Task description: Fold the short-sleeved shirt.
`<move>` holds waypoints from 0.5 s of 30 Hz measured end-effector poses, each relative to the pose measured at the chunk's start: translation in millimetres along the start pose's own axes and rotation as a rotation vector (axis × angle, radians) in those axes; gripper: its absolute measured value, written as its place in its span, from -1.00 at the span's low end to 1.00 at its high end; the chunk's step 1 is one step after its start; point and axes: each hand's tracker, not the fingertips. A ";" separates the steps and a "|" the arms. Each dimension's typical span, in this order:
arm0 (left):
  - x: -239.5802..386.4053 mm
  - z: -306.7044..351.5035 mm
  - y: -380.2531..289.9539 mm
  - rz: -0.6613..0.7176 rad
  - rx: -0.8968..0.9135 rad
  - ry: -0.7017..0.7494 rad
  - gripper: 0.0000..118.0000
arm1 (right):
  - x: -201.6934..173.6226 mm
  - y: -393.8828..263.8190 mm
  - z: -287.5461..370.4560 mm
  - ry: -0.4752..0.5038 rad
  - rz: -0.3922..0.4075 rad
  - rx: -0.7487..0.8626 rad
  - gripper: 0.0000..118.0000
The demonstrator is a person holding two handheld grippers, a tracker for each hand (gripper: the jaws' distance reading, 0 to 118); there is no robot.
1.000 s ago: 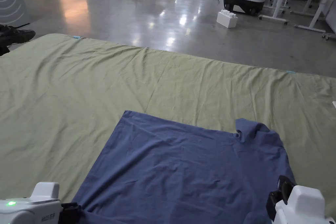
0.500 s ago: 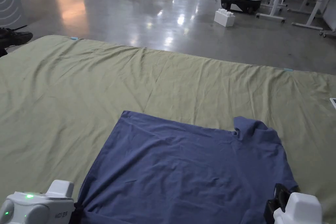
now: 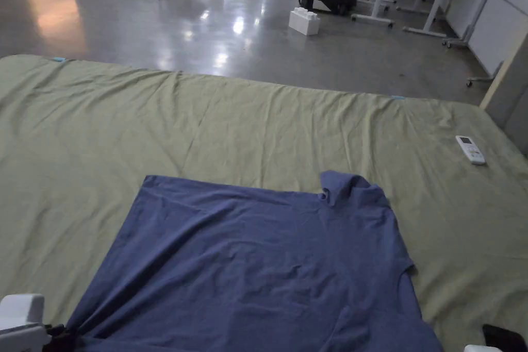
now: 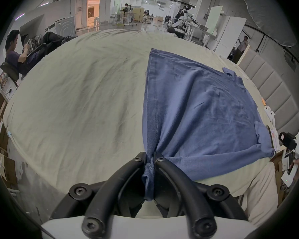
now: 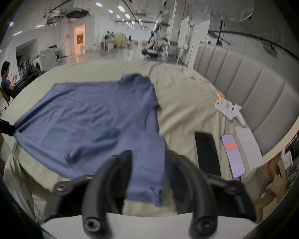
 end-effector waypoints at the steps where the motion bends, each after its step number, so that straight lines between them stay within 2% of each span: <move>1: 1.9 -0.2 -0.4 -0.004 -0.004 0.003 -0.87 | 2.2 -3.9 -3.6 -0.004 -0.001 -0.035 0.07; 6: 9.5 0.3 -2.7 -0.015 -0.011 0.019 -0.87 | 7.2 -20.5 -29.2 0.004 -0.048 -0.211 0.10; 10: 10.8 0.6 -3.7 -0.012 -0.014 0.021 -0.87 | 4.0 -30.2 -50.1 0.048 -0.091 -0.257 0.10; 14: 11.0 0.8 -4.8 -0.001 -0.019 0.018 -0.87 | -1.9 -29.6 -56.2 0.059 -0.078 -0.252 -0.31; 15: 11.9 1.2 -5.1 -0.001 -0.018 0.018 -0.87 | -0.4 -28.9 -56.0 0.062 -0.074 -0.252 -0.50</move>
